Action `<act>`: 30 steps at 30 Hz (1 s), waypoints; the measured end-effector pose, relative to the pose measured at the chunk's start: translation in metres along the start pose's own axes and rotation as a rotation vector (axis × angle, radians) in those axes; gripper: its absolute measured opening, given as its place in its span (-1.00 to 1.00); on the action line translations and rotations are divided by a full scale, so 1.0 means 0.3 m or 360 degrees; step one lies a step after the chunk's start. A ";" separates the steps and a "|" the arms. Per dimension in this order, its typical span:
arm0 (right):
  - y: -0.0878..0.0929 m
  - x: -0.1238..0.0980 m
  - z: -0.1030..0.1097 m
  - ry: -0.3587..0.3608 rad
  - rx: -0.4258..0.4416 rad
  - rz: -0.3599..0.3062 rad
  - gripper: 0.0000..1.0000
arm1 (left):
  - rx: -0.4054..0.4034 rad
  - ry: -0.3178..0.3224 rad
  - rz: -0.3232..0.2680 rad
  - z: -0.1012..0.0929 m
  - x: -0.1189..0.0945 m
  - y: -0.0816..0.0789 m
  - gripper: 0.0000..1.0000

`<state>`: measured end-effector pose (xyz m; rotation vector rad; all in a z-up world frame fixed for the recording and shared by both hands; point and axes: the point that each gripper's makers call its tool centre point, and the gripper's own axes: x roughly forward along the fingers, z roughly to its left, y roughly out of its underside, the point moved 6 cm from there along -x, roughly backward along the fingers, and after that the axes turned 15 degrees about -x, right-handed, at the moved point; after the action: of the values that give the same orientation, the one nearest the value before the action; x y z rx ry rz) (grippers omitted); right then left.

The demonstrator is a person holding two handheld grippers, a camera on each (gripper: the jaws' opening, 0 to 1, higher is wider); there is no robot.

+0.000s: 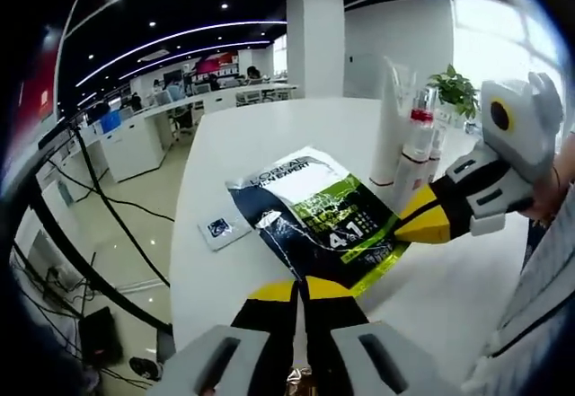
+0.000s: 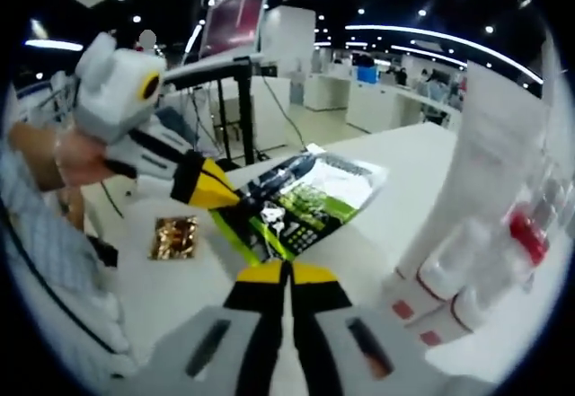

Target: Arrange the skincare products in the storage area until every visible bottle or jar stands upright without overlapping.

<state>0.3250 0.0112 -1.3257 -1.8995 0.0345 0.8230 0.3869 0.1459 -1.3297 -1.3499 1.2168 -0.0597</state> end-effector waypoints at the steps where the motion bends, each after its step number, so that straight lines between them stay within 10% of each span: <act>1: 0.013 -0.001 -0.006 0.0020 0.0008 0.0015 -0.98 | 0.0000 0.0002 0.0003 -0.002 0.004 -0.001 -0.97; 15: 0.113 -0.002 -0.057 0.0197 -0.0016 0.0184 -0.99 | 0.0016 -0.0006 0.0096 -0.040 0.117 0.005 -1.00; 30: 0.125 -0.019 -0.026 0.0152 0.0075 0.0138 -0.98 | 0.0058 -0.0063 0.0119 -0.024 0.125 0.027 -1.00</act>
<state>0.3107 -0.0149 -1.3504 -1.9023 0.1947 0.7819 0.3939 0.1191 -1.3573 -1.2676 1.2264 -0.0021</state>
